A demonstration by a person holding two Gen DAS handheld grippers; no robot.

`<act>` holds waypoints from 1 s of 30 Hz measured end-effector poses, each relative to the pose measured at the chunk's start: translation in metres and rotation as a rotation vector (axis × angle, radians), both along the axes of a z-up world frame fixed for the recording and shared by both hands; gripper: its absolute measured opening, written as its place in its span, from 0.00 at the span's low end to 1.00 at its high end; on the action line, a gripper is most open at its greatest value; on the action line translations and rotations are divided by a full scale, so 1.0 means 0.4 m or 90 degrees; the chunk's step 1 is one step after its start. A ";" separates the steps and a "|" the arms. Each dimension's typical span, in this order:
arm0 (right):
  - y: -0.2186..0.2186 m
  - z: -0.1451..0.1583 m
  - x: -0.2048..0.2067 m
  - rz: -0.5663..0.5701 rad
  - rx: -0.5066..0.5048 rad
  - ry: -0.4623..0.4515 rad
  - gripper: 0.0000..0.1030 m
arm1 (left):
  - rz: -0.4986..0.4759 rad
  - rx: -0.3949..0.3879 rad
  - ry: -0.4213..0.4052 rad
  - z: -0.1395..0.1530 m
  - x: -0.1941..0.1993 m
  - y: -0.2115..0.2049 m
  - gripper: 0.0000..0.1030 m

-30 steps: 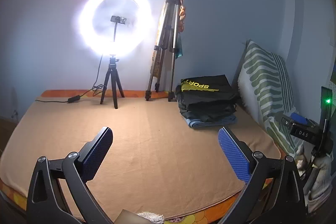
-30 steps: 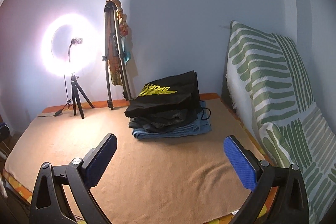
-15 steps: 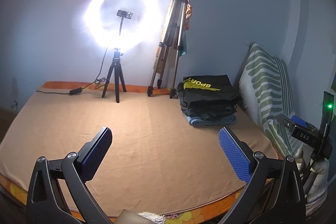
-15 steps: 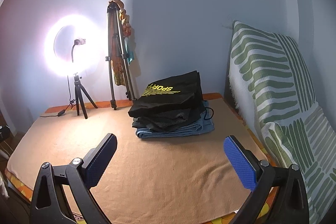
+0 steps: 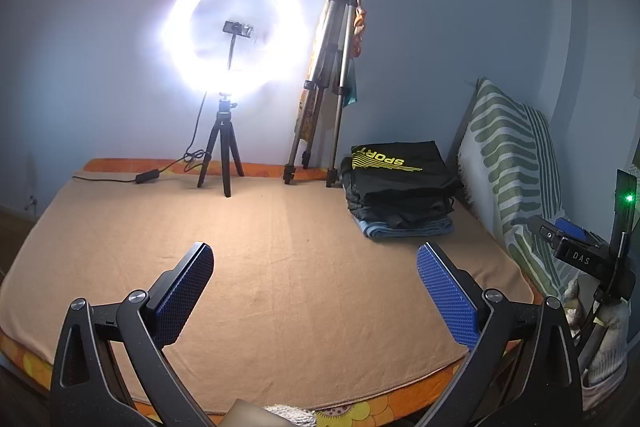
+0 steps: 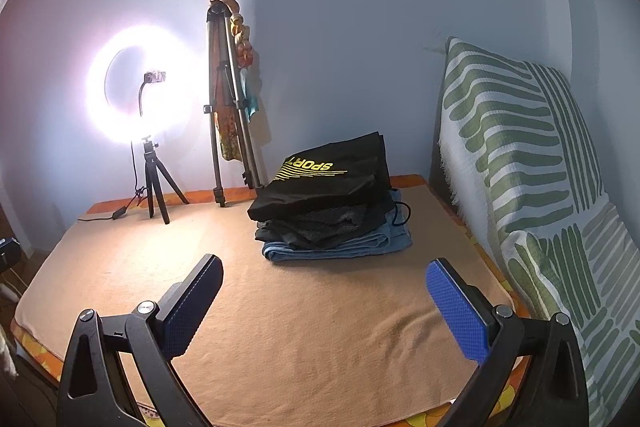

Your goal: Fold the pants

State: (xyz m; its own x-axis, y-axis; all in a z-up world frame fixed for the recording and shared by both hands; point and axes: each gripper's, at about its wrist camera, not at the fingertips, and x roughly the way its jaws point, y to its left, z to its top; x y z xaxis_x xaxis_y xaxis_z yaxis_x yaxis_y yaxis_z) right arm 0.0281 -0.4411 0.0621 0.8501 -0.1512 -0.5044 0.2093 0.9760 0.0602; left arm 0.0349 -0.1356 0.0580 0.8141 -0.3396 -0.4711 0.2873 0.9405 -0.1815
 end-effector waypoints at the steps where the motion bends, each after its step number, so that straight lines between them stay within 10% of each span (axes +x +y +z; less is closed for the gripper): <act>1: 0.000 -0.001 0.000 0.001 0.000 0.000 1.00 | 0.000 0.000 0.000 0.000 0.000 0.000 0.99; 30: -0.005 -0.028 0.013 0.015 0.007 0.017 1.00 | 0.021 0.010 -0.013 -0.014 -0.004 0.009 0.99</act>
State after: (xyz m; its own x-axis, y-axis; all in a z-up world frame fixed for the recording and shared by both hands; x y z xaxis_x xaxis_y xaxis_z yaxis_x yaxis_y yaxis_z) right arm 0.0334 -0.4433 0.0508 0.8399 -0.1265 -0.5279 0.1885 0.9799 0.0651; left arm 0.0332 -0.1319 0.0524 0.8344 -0.3053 -0.4588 0.2597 0.9521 -0.1612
